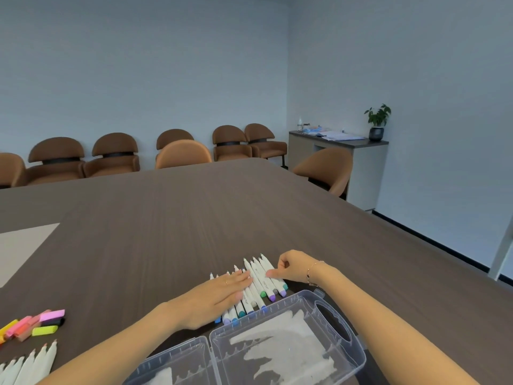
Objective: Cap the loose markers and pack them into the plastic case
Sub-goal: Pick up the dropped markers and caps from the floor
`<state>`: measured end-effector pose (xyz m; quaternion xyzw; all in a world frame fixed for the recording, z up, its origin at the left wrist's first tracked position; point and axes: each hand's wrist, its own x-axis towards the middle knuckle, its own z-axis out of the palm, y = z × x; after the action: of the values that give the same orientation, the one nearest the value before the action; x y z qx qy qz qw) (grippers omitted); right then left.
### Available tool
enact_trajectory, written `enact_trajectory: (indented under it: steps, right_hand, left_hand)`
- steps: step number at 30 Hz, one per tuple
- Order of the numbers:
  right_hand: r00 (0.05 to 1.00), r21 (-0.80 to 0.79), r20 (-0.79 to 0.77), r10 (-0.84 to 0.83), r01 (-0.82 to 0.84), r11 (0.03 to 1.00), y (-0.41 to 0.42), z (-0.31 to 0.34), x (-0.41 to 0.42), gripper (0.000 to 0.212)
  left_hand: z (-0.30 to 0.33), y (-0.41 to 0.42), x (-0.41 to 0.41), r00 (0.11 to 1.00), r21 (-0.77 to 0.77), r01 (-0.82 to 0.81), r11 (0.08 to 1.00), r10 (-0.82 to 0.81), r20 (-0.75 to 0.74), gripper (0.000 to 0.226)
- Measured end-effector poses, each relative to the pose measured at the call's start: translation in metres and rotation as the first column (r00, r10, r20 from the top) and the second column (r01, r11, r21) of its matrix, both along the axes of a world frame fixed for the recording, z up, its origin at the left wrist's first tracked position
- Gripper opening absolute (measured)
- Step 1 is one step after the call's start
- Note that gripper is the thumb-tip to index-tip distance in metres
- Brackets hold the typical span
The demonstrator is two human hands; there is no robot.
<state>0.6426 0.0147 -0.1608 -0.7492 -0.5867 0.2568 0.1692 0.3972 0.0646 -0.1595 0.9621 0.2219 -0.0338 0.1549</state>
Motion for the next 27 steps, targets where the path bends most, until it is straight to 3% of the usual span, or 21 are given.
enact_trajectory:
  steps: [6,11,22,27]
  right_hand:
    - [1.000,-0.111,0.006,0.027,-0.026,0.994,-0.006,0.006,0.000,0.046]
    - [0.999,-0.073,0.011,-0.033,0.033,0.997,-0.008,0.002,0.000,0.044]
    - [0.989,-0.141,0.132,0.066,-0.047,0.989,-0.023,0.011,-0.012,0.058]
    - [0.987,-0.194,0.110,0.115,-0.092,0.977,-0.040,0.020,0.003,0.060]
  left_hand:
    - [0.001,-0.006,-0.004,0.999,0.079,0.028,0.996,-0.029,0.016,0.053]
    - [0.001,-0.009,-0.002,1.000,0.067,-0.022,0.997,0.021,0.005,0.054]
    - [-0.012,-0.007,-0.009,0.992,0.073,-0.108,0.991,0.112,-0.050,0.081]
    - [-0.001,-0.016,0.009,0.998,0.038,-0.058,0.998,0.058,0.002,0.070]
